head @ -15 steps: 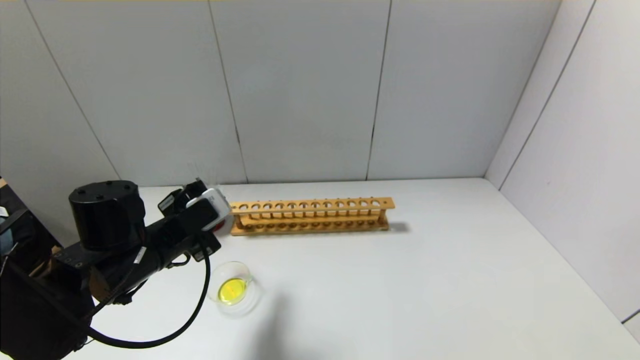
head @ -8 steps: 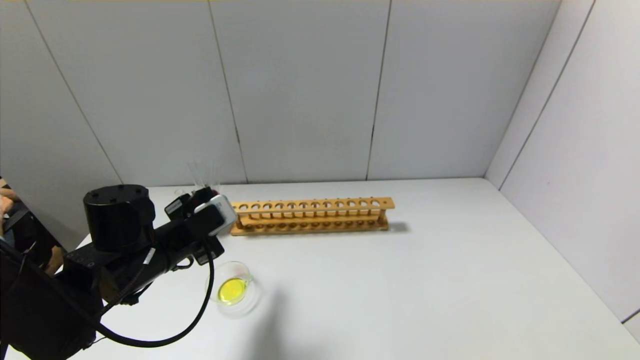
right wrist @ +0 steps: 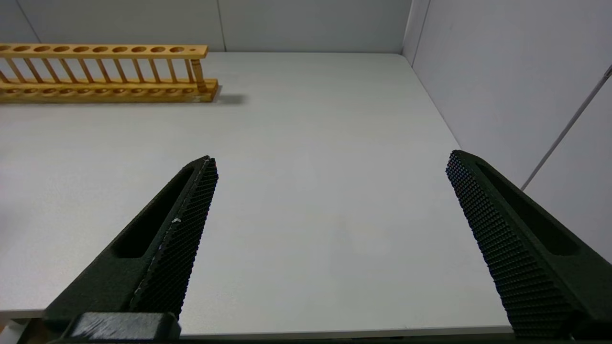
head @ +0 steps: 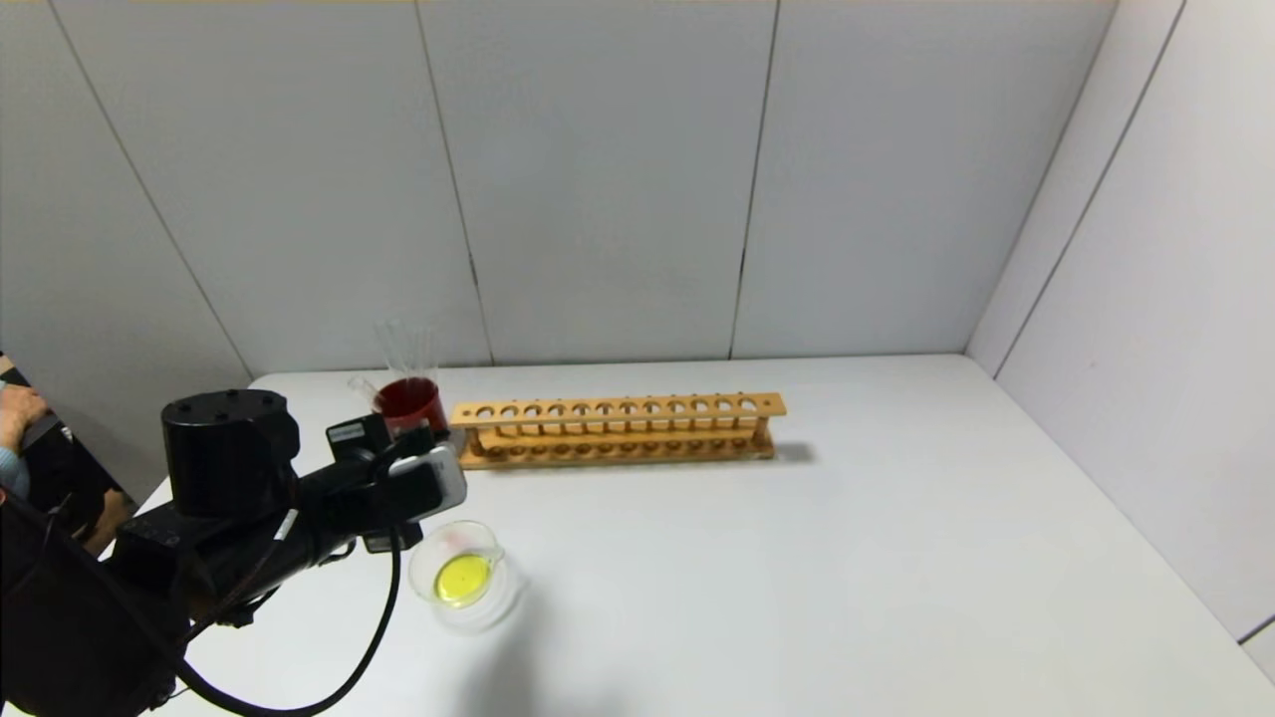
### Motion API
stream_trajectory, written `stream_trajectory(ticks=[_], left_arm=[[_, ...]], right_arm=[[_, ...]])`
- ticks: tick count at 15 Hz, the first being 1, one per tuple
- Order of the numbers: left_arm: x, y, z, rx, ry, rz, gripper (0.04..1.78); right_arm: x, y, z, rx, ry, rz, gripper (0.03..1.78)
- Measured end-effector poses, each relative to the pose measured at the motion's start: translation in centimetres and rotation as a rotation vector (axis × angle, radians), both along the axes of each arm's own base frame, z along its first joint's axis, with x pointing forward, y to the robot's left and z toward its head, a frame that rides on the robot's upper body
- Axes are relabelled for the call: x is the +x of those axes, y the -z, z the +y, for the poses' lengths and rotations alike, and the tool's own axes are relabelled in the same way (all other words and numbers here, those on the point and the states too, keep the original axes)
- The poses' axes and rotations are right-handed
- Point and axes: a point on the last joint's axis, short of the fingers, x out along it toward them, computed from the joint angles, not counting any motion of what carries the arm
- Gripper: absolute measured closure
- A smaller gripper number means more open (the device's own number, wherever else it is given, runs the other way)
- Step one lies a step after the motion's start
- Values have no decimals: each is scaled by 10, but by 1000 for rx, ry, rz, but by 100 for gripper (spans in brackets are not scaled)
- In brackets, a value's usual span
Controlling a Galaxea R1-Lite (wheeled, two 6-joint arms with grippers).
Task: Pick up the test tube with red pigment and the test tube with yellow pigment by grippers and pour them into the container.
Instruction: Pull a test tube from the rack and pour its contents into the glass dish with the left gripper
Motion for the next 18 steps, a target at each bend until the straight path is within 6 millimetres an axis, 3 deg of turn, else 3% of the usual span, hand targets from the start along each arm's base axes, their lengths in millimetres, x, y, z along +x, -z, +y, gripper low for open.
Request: stream_trajectory(ticks=[11,18], left_arm=[[2,16,22,202,-19,-3,148],[4,24,21,296,55,-14,148]], right_arm=[[0,0,0,0,0,0,6],[0,0,0,0,0,0,6]])
